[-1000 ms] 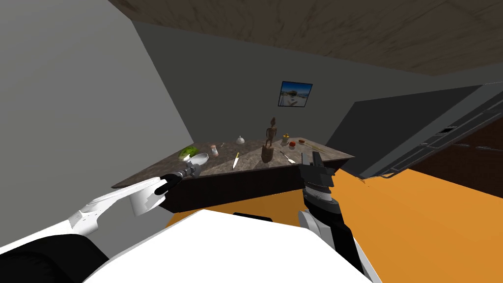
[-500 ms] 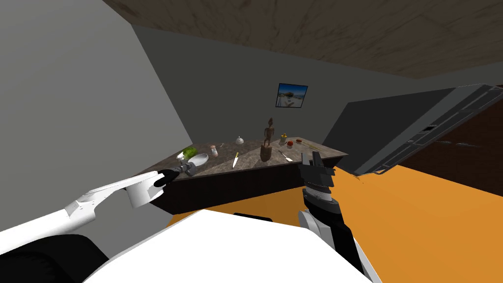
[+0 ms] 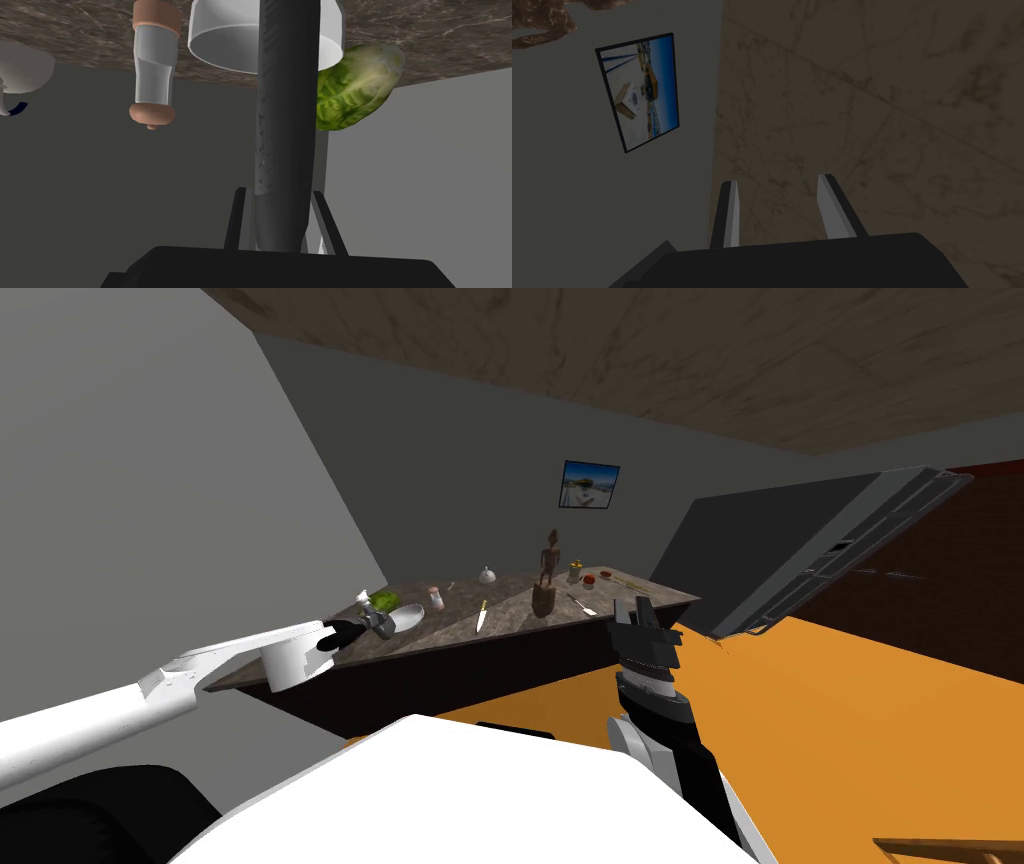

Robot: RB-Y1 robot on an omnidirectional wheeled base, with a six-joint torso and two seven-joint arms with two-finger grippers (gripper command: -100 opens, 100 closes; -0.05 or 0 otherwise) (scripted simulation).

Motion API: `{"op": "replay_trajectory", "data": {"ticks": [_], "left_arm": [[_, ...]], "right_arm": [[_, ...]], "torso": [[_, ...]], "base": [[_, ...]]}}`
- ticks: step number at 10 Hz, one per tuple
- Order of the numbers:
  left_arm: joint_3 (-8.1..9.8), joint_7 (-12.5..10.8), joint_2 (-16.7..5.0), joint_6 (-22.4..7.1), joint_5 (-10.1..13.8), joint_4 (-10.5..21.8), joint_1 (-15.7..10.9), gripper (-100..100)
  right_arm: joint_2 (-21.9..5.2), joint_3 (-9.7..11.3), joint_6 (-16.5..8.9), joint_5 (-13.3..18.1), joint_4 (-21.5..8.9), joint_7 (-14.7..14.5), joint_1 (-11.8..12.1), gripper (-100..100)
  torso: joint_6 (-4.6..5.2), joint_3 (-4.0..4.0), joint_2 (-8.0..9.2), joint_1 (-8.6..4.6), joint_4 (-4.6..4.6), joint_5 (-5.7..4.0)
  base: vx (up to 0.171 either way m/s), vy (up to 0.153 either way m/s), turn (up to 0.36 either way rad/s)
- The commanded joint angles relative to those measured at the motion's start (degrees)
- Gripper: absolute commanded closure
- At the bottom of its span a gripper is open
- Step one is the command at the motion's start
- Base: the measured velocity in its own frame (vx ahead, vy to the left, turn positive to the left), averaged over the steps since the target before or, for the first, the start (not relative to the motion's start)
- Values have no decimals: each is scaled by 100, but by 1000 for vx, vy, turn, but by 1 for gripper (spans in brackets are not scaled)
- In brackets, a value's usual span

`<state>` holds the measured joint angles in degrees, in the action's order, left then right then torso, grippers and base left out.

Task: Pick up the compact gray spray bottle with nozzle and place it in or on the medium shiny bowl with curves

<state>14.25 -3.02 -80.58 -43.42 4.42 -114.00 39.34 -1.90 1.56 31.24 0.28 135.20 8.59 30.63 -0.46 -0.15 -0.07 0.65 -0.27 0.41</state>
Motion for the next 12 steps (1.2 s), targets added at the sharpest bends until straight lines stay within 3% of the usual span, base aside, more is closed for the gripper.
{"op": "replay_trajectory", "data": {"ticks": [1,7,10,12], "left_arm": [[123,-85,-234,-90,180,-65,66,100],[328,-375,-1042,-108,538,-410,227,100],[318,-462,-1342,115,483,-699,284,100],[282,-464,-1395,262,380,-831,285,100]], "right_arm": [[0,0,0,0,0,0,0,0],[0,0,0,0,0,0,0,0],[-1,-1,0,0,0,0,0,0],[-1,-1,0,0,0,0,0,0]], "torso": [[0,0,0,0,0,0],[16,0,3,14,-2,5],[24,-1,3,43,-4,11],[27,-7,-7,26,-7,9]], "base": [[31,123,-64],[21,180,-80],[12,253,-83],[31,156,-40]]}}
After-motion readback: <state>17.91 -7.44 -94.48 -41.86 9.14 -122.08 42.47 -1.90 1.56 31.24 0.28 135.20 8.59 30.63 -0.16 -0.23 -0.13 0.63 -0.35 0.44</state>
